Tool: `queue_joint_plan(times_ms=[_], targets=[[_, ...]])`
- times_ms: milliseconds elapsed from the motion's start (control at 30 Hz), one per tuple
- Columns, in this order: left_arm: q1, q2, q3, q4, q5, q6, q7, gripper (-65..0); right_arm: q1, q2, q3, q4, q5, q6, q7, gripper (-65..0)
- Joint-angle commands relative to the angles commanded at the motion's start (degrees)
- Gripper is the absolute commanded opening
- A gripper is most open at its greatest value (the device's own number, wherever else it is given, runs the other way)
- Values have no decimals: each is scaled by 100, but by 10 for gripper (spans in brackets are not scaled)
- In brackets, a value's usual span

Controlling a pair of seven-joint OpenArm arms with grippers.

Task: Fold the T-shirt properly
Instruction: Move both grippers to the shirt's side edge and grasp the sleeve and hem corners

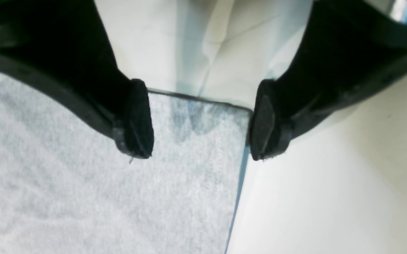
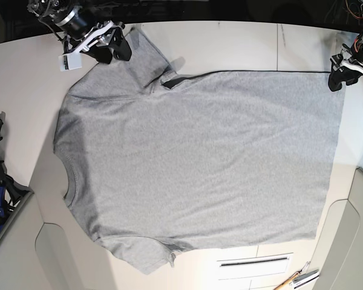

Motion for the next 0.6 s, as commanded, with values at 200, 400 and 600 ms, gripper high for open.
queue_joint_plan(times_ms=[200,400,600], targets=[[-59,2,0,0,55,0,2,-297,131,-107,-2,-190,46,87,-83,-309],[-59,2,0,2,57,0,-216,-609,131,-107,0,-181,44,221,-234,-450],[-94,-15,-9,7,57,0,-302,-650,116,-105,20,15,-221,470,-280,-650]])
